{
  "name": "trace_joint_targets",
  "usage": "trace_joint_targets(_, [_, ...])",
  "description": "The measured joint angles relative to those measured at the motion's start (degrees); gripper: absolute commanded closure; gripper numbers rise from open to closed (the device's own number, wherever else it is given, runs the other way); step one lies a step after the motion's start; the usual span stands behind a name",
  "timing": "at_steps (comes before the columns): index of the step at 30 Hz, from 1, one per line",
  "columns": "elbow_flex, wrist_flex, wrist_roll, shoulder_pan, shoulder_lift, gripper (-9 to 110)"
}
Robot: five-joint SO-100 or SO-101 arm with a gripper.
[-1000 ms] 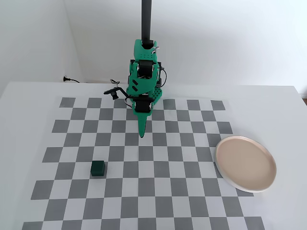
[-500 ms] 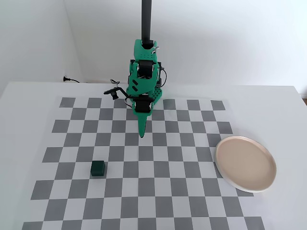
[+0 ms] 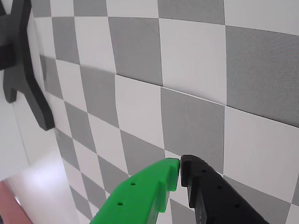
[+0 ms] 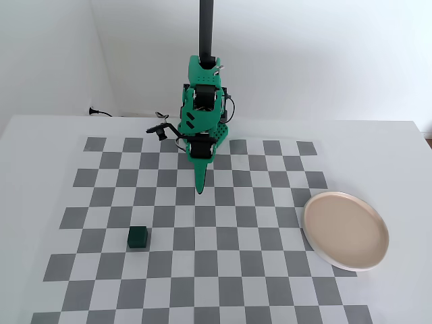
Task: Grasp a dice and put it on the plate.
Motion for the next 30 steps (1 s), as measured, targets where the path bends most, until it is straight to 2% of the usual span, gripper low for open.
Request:
trace_joint_targets(8, [0.0,-0.3,-0.3,0.0,0.0,106])
trace_joint_targets(17, [0.0,-12.8,-7.2,0.1,0.0,106])
trace_joint_targets(26, [0.0,-23.7,-23.6,-2.0,0.0,106])
trace_joint_targets(30, [0.0,-25.0,-35.2,-2.0,0.0,106])
